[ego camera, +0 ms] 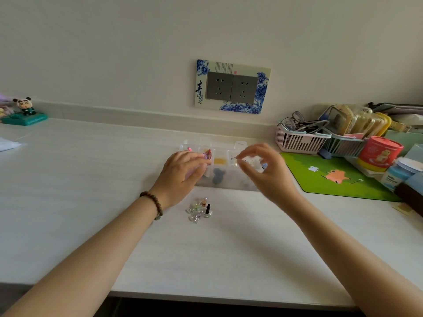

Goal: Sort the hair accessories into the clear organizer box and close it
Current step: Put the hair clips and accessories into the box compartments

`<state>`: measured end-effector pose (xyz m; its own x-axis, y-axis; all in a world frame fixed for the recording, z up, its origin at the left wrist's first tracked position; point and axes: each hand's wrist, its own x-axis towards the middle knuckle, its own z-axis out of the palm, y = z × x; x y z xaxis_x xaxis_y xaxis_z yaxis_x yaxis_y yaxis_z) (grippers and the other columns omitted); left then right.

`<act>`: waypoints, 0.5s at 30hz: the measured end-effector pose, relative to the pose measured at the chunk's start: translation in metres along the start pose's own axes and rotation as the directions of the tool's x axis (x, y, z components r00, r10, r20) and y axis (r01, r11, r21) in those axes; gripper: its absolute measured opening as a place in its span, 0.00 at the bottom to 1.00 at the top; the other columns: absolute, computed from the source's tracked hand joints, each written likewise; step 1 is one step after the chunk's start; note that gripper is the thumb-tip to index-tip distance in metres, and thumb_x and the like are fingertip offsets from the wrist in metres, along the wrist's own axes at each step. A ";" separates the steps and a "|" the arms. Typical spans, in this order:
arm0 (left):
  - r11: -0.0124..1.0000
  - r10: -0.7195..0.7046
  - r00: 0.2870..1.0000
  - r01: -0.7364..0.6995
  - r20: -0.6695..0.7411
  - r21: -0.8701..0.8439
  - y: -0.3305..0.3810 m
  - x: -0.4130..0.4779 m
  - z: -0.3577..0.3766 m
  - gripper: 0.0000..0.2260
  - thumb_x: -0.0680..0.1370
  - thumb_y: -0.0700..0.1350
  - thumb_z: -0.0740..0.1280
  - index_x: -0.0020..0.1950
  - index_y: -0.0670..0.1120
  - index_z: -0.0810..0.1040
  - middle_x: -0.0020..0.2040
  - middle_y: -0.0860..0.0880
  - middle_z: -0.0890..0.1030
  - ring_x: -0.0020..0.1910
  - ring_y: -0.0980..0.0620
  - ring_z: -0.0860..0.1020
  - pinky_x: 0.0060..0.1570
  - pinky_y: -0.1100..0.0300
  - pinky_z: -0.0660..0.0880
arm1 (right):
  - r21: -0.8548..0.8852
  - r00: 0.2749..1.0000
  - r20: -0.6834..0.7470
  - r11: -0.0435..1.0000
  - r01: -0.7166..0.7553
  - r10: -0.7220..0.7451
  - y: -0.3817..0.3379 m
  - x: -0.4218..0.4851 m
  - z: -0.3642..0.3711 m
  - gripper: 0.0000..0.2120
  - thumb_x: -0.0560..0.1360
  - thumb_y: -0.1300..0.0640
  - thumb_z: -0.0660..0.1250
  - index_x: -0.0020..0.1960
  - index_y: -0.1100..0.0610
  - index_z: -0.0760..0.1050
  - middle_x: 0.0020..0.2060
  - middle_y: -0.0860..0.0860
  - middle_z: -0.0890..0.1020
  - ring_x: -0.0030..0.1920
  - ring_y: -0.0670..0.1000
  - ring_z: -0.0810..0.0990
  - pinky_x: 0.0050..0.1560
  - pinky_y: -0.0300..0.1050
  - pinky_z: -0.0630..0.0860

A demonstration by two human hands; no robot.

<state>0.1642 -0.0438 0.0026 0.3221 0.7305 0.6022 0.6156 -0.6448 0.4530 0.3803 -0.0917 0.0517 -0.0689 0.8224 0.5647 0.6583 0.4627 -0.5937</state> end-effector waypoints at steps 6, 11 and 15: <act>1.000 0.012 1.000 -0.011 0.027 -0.006 -0.002 0.001 -0.004 0.21 0.78 0.58 0.50 0.59 0.53 0.77 0.60 0.54 0.76 0.63 0.55 0.69 0.66 0.50 0.64 | -0.024 0.878 0.478 0.998 0.050 -0.032 -0.016 -0.026 0.031 0.08 0.70 0.47 0.71 0.48 0.48 0.81 0.48 0.44 0.78 0.47 0.43 0.75 0.45 0.26 0.68; 0.999 0.033 0.999 -0.032 0.019 -0.004 -0.002 0.001 -0.004 0.20 0.78 0.57 0.50 0.58 0.53 0.78 0.59 0.53 0.78 0.62 0.56 0.70 0.65 0.52 0.64 | 0.001 0.879 0.474 0.999 -0.048 0.042 -0.014 -0.034 0.043 0.09 0.65 0.49 0.76 0.43 0.48 0.79 0.46 0.48 0.80 0.46 0.48 0.76 0.43 0.30 0.69; 0.999 0.043 0.999 -0.043 0.010 -0.002 -0.002 0.001 -0.004 0.19 0.78 0.57 0.50 0.57 0.53 0.78 0.58 0.53 0.78 0.61 0.55 0.71 0.65 0.52 0.64 | -0.017 0.865 0.497 0.998 -0.066 0.066 -0.010 -0.036 0.043 0.10 0.65 0.52 0.76 0.45 0.53 0.81 0.44 0.49 0.82 0.44 0.48 0.77 0.43 0.30 0.69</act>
<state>0.1607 -0.0425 0.0046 0.3557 0.7042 0.6145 0.5995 -0.6763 0.4280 0.3440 -0.1116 0.0124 -0.3882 0.9068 0.1646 0.6744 0.4012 -0.6199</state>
